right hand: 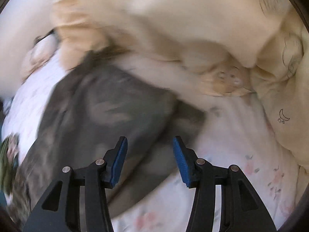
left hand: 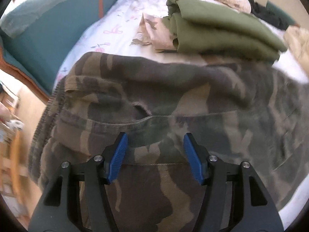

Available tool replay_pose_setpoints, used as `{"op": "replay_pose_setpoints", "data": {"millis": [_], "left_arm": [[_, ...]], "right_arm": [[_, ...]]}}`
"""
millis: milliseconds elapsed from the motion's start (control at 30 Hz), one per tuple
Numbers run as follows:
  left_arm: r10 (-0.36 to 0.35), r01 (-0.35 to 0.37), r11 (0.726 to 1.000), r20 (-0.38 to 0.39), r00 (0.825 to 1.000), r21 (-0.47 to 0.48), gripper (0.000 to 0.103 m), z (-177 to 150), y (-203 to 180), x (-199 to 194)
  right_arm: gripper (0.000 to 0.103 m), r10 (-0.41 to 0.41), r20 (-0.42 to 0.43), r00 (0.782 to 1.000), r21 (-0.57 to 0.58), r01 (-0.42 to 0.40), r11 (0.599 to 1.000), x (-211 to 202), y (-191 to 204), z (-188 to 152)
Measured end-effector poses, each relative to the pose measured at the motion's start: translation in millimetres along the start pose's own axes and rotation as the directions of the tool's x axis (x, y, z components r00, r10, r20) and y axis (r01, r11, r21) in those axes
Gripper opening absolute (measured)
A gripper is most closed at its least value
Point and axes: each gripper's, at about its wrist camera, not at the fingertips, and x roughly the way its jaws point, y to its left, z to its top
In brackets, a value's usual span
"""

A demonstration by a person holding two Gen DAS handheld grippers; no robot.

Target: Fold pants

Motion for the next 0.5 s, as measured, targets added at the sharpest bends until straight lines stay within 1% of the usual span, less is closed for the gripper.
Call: {"op": "replay_pose_setpoints", "data": {"millis": [33,67,100,133,167,200,267,300,333,367,400,433,467,500], "left_arm": [[0.016,-0.016,1.000,-0.009,1.000,0.018,0.057,-3,-3,4],[0.036,-0.035,0.999,-0.033,0.999,0.037,0.057,-5,-6,9],[0.041,-0.039,0.998,-0.049,0.998,0.039,0.057,-4,-7,16],[0.041,-0.039,0.999,-0.062,0.997,0.033,0.058,-5,-6,20],[0.039,-0.038,0.999,-0.061,0.997,0.017,0.059,-5,-4,21],[0.037,-0.037,0.999,-0.058,0.998,0.004,0.059,-5,-3,20],[0.041,-0.042,0.999,-0.060,0.997,-0.014,0.059,-4,-2,22],[0.044,-0.045,0.999,-0.061,0.997,-0.012,0.059,-3,-2,23],[0.043,-0.043,0.999,-0.060,0.997,-0.012,0.059,-3,-2,23],[0.039,-0.040,0.999,-0.060,0.997,-0.014,0.059,-3,-1,24],[0.033,-0.034,0.999,-0.060,0.998,-0.016,0.059,-2,0,26],[0.031,-0.032,0.999,-0.061,0.998,-0.014,0.059,-2,1,26],[0.031,-0.032,0.999,-0.064,0.997,-0.007,0.059,-1,1,27],[0.028,-0.028,1.000,-0.071,0.997,-0.005,0.059,0,2,25]], "right_arm": [[0.048,0.028,-0.004,1.000,0.008,-0.028,1.000,5,0,1],[0.046,0.054,-0.011,0.999,-0.003,-0.054,0.999,11,3,6],[0.027,0.057,-0.014,0.998,-0.018,-0.057,0.998,14,6,9],[0.004,-0.015,-0.017,1.000,-0.076,0.014,0.997,18,16,12],[0.000,-0.050,-0.018,0.999,-0.097,0.048,0.994,20,23,13],[0.000,-0.026,-0.018,1.000,-0.080,0.024,0.997,16,23,14],[0.000,-0.027,0.038,0.999,-0.080,0.030,0.996,-3,28,10],[0.000,-0.021,0.085,0.996,-0.066,0.027,0.997,-21,22,9],[0.000,-0.041,0.107,0.993,-0.047,0.046,0.998,-32,13,10],[0.000,-0.054,0.110,0.992,-0.024,0.057,0.998,-38,4,10],[0.000,-0.057,0.101,0.993,0.008,0.057,0.998,-39,-2,9],[0.000,-0.060,0.071,0.996,0.042,0.057,0.997,-34,-13,8],[0.000,-0.059,0.043,0.997,0.041,0.057,0.998,-27,-19,6],[0.000,-0.053,0.016,0.998,0.006,0.053,0.999,-16,-19,3]]}}
